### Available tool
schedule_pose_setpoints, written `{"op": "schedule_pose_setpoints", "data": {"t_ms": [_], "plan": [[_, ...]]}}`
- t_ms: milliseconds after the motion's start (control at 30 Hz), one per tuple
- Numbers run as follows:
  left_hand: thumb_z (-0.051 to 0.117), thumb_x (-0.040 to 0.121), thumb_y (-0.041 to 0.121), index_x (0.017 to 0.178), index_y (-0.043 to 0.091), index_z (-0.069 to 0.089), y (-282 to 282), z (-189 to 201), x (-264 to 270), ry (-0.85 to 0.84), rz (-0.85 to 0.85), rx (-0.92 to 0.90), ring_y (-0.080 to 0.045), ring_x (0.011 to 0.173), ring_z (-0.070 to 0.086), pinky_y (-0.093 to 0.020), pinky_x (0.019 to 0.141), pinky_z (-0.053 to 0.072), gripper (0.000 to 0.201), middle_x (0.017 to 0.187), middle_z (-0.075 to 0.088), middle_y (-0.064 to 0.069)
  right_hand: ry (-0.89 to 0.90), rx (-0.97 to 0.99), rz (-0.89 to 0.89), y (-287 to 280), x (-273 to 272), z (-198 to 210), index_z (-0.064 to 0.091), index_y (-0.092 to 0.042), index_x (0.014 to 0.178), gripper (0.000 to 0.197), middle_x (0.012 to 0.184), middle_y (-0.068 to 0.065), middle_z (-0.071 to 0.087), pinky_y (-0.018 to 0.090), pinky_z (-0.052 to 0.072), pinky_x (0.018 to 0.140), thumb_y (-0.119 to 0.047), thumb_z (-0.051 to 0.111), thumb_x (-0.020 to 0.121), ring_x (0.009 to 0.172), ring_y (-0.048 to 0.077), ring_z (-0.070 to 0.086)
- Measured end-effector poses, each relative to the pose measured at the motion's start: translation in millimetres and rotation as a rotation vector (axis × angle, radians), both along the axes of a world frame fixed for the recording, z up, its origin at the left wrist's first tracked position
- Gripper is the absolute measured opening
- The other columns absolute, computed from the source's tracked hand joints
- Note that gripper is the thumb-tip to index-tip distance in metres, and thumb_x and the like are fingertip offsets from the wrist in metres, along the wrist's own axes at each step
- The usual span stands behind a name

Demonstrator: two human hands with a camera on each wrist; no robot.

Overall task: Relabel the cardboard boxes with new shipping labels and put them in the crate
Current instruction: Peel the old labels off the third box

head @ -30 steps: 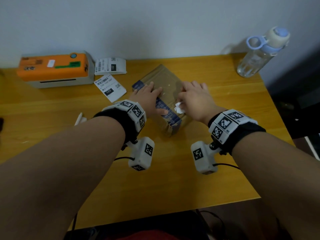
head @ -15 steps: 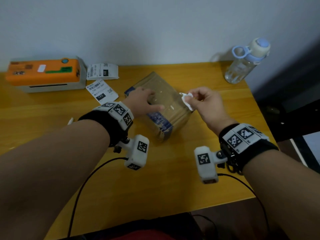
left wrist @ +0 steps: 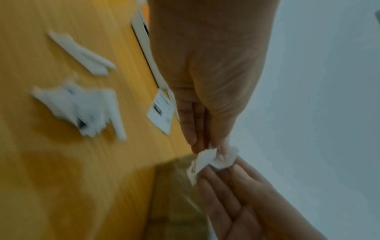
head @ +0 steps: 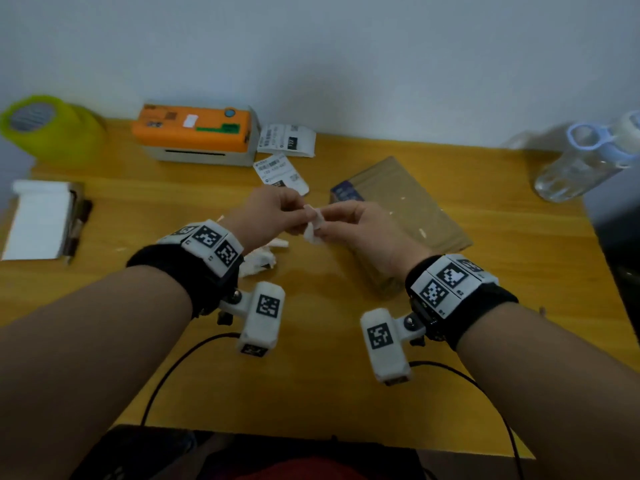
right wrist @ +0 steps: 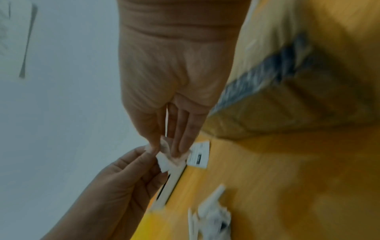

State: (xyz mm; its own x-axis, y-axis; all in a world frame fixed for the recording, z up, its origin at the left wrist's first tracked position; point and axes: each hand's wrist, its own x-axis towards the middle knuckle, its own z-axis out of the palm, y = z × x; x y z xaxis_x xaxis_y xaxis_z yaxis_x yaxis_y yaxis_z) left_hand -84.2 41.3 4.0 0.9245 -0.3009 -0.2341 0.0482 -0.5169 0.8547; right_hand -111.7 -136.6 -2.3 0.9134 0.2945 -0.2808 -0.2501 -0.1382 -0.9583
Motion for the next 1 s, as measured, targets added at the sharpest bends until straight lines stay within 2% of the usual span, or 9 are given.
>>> {"op": "schedule_pose_setpoints", "data": {"t_ms": [100, 200, 300, 433, 600, 700, 800, 933, 1000], "plan": [[0.062, 0.090, 0.022, 0.085, 0.004, 0.067, 30, -8, -4, -0.048, 0.075, 0.164, -0.004, 0.063, 0.063, -0.014, 0.056, 0.049, 0.020, 0.074, 0.068, -0.004, -0.013, -0.052, 0.126, 34, 5, -8, 0.062, -0.006, 0.121, 0.032, 0.109, 0.011, 0.068, 0.019, 0.054, 0.082, -0.001, 0.058, 0.090, 0.092, 0.013, 0.064], [0.061, 0.090, 0.022, 0.081, 0.002, 0.065, 47, -26, -8, -0.104, 0.165, 0.302, -0.023, 0.073, 0.064, -0.035, 0.066, 0.053, 0.022, 0.075, 0.068, -0.011, -0.026, -0.189, 0.076, 60, 13, -20, 0.050, -0.001, 0.132, 0.039, 0.106, 0.016, 0.065, 0.025, 0.057, 0.075, -0.001, 0.052, 0.093, 0.080, 0.015, 0.064], [0.062, 0.089, 0.019, 0.079, -0.001, 0.066, 56, -47, -6, -0.114, 0.258, 0.407, -0.026, 0.077, 0.054, -0.029, 0.062, 0.036, 0.023, 0.067, 0.056, -0.008, -0.010, -0.324, 0.026, 61, 18, -32, 0.038, -0.008, 0.141, 0.047, 0.116, 0.014, 0.057, 0.041, 0.057, 0.081, -0.007, 0.048, 0.095, 0.080, 0.020, 0.066], [0.054, 0.093, 0.020, 0.079, 0.004, 0.064, 55, -76, 2, 0.028, 0.146, 0.585, -0.022, 0.063, 0.051, -0.026, 0.056, 0.037, 0.023, 0.064, 0.054, -0.008, -0.011, -0.427, 0.064, 46, 18, -49, 0.041, -0.019, 0.139, 0.046, 0.114, 0.003, 0.056, 0.038, 0.057, 0.081, -0.012, 0.050, 0.094, 0.081, 0.016, 0.066], [0.045, 0.095, 0.014, 0.096, 0.002, 0.063, 52, -96, 18, 0.112, -0.035, 0.869, -0.029, 0.092, 0.062, -0.034, 0.077, 0.047, 0.022, 0.092, 0.063, -0.014, -0.011, -0.481, 0.074, 35, 18, -57, 0.047, -0.019, 0.132, 0.037, 0.101, 0.002, 0.060, 0.032, 0.057, 0.077, -0.013, 0.050, 0.095, 0.078, 0.010, 0.064], [0.049, 0.095, 0.016, 0.109, 0.003, 0.056, 54, -98, 22, 0.102, -0.104, 0.950, -0.029, 0.102, 0.061, -0.036, 0.087, 0.047, 0.021, 0.104, 0.060, -0.013, -0.054, -0.539, 0.087, 35, 25, -53, 0.051, -0.018, 0.128, 0.034, 0.104, 0.001, 0.060, 0.025, 0.050, 0.075, -0.014, 0.050, 0.095, 0.088, 0.012, 0.060], [0.056, 0.092, 0.015, 0.114, 0.004, 0.047, 55, -94, 25, 0.022, -0.125, 0.914, -0.029, 0.094, 0.061, -0.034, 0.072, 0.045, 0.026, 0.105, 0.061, -0.014, -0.101, -0.613, 0.102, 42, 38, -50, 0.050, -0.015, 0.130, 0.035, 0.122, 0.004, 0.056, 0.023, 0.043, 0.086, -0.013, 0.051, 0.094, 0.108, 0.015, 0.053], [0.050, 0.095, 0.017, 0.099, 0.004, 0.065, 60, -86, 29, 0.065, -0.280, 0.934, -0.024, 0.086, 0.061, -0.030, 0.078, 0.047, 0.020, 0.096, 0.065, -0.012, -0.170, -0.723, 0.133, 62, 68, -46, 0.045, -0.010, 0.134, 0.041, 0.139, 0.010, 0.043, 0.028, 0.041, 0.098, -0.014, 0.050, 0.094, 0.125, 0.022, 0.045], [0.045, 0.095, 0.011, 0.086, 0.008, 0.066, 65, -81, 27, 0.081, -0.289, 0.891, -0.017, 0.067, 0.053, -0.023, 0.066, 0.041, 0.023, 0.083, 0.060, -0.011, -0.157, -0.784, 0.150, 71, 86, -46, 0.043, -0.009, 0.136, 0.042, 0.141, 0.011, 0.038, 0.031, 0.037, 0.102, -0.015, 0.048, 0.095, 0.127, 0.025, 0.042]]}}
